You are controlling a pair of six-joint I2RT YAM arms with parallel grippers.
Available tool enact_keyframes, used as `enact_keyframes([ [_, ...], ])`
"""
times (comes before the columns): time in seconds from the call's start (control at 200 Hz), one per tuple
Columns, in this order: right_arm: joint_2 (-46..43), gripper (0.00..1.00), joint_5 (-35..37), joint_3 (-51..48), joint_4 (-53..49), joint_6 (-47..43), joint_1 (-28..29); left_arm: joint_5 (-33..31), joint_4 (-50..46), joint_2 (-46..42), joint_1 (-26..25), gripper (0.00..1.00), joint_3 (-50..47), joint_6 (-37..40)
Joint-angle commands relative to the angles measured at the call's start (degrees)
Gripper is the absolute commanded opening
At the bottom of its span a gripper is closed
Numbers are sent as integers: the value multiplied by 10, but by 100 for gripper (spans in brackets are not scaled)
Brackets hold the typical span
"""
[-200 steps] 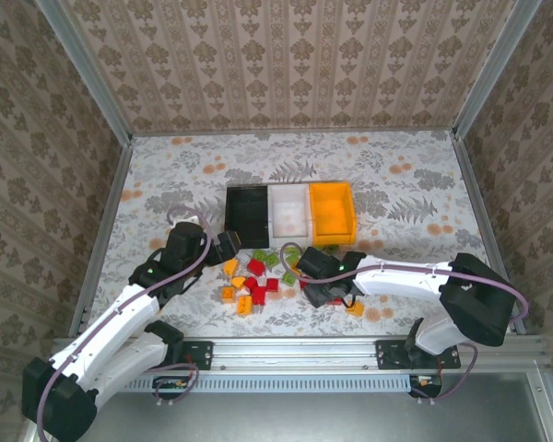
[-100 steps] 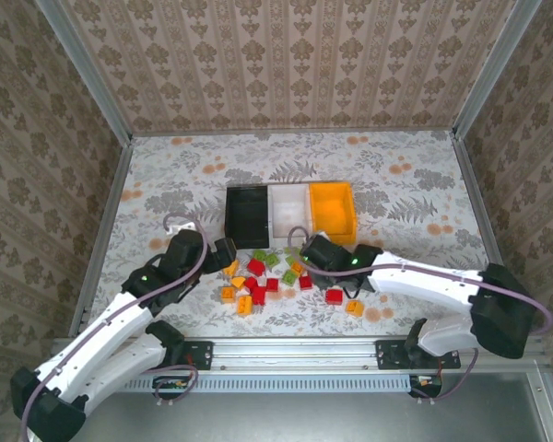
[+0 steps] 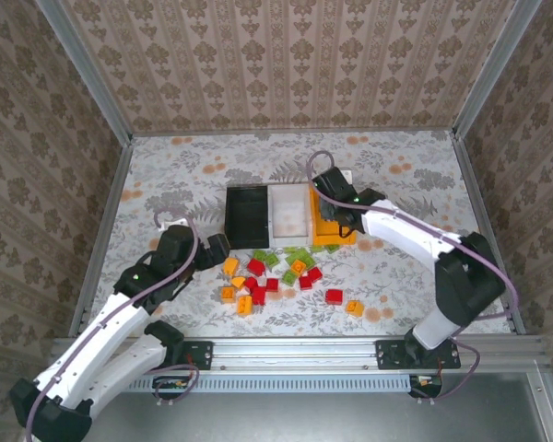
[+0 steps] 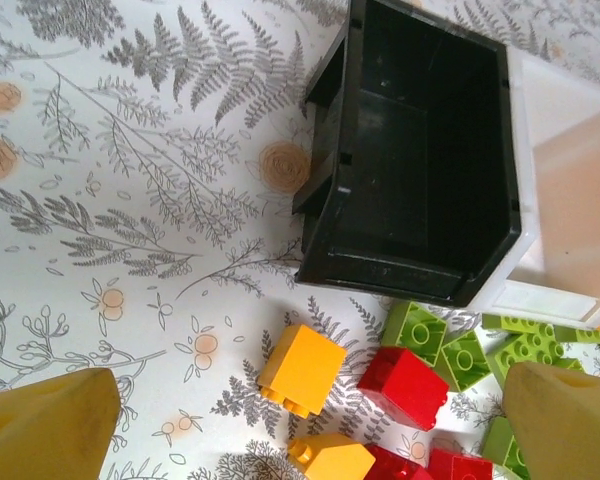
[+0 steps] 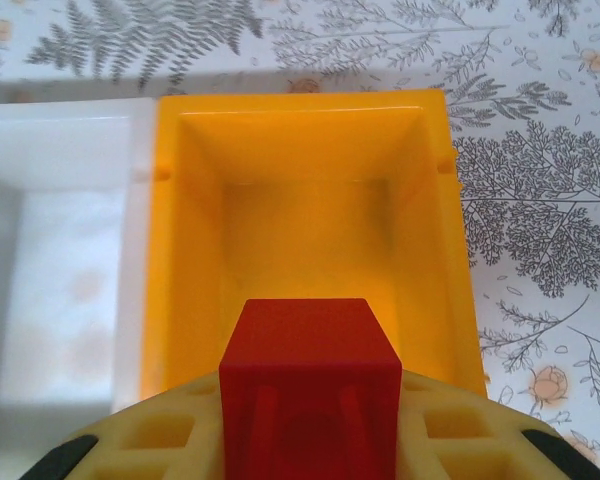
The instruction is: Sort the legos into containers by color
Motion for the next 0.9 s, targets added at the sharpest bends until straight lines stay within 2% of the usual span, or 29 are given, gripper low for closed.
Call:
enact_keyframes([
  [0.0, 36, 32, 11, 43, -11, 25, -12, 77, 8, 2, 28, 100, -24, 27],
  [0.11, 58, 35, 2, 52, -13, 48, -23, 113, 14, 8, 47, 98, -37, 34],
  [0.27, 76, 43, -13, 58, -8, 64, -25, 128, 26, 37, 48, 95, -49, 52],
  [0.485, 50, 64, -20, 42, 0, 64, -24, 155, 51, 83, 47, 91, -59, 56],
  [0.58, 27, 69, -21, 24, 6, 61, -19, 154, 36, 84, 40, 88, -63, 53],
  [0.735, -4, 70, -23, -16, 21, 67, -11, 133, -16, 70, -5, 79, -73, 34],
  [0.895, -26, 70, -23, -49, 32, 72, -11, 115, -24, 47, -84, 77, -118, -24],
])
